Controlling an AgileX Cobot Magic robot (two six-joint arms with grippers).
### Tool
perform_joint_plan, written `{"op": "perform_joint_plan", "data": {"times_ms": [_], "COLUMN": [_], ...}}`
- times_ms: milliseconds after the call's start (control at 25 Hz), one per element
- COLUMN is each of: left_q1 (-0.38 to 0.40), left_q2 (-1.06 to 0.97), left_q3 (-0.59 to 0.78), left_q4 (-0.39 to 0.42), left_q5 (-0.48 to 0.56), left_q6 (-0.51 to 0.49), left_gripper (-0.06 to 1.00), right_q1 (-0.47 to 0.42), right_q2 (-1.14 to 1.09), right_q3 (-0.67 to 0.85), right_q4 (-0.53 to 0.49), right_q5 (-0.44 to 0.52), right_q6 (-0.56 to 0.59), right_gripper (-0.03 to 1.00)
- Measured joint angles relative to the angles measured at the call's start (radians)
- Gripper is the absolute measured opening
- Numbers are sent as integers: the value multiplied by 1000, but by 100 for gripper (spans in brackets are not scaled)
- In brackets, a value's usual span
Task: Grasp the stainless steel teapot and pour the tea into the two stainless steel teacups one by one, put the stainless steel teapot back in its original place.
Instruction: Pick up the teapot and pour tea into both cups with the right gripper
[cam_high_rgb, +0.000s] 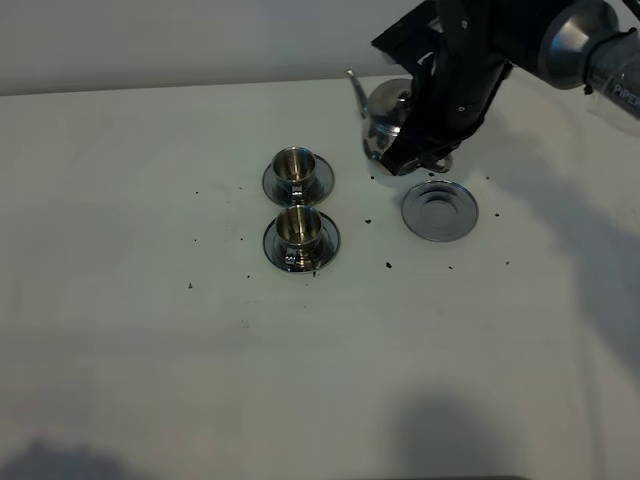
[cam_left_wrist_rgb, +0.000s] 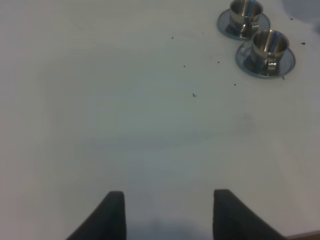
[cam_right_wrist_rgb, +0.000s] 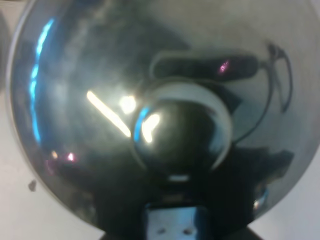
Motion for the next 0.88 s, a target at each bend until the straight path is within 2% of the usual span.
{"op": "perform_joint_plan", "data": {"times_ms": [440, 880], "left_q1": [0, 0], "left_q2": [0, 0], "left_q3": [0, 0], "left_q4": [0, 1], "left_q5": [0, 0], "left_q6": [0, 0], "left_gripper": [43, 43], "right_q1": [46, 125], "right_q2": [19, 70], "right_q3": [0, 0], "right_q4": [-202, -405], "right_q5": [-56, -98], "right_q6": [-165, -238], "right_gripper": [18, 18]}}
